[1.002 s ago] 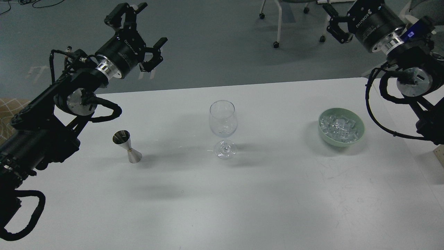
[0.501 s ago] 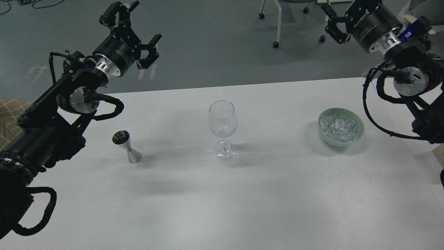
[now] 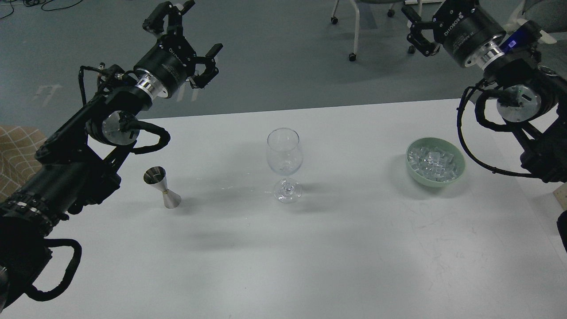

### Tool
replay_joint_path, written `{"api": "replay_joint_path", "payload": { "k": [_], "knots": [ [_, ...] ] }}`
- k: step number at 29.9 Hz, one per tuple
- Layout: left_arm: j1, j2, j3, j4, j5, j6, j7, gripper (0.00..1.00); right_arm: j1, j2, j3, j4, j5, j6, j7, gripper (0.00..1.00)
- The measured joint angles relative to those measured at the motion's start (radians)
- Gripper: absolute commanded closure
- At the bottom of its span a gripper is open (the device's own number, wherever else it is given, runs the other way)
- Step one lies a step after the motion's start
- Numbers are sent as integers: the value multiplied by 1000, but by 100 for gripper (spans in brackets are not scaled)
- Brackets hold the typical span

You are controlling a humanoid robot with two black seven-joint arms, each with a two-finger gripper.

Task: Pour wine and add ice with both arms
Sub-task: 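Raise the left gripper and swing it toward the metal jigger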

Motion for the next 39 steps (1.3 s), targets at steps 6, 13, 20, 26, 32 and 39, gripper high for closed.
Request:
{"api": "replay_joint_path", "payload": {
  "k": [6, 13, 20, 26, 32, 39],
  "knots": [
    [2, 7, -3, -2, 0, -14, 1, 2, -1, 1, 1, -2, 0, 1, -4, 0],
    [2, 32, 2, -24, -3, -6, 9, 2, 24, 9, 1, -21, -1, 1, -15, 0],
    [4, 34, 2, -43, -13, -6, 16, 2, 27, 16, 0, -27, 0, -1, -15, 0],
    [9, 29, -3, -44, -17, -9, 43, 2, 27, 6, 0, -28, 1, -1, -15, 0],
    [10, 32, -11, -44, -17, -12, 43, 2, 27, 4, 0, -28, 2, -1, -15, 0],
    [19, 35, -16, -45, -18, -15, 40, 2, 27, 13, 0, -29, 2, -1, -15, 0]
  ]
}}
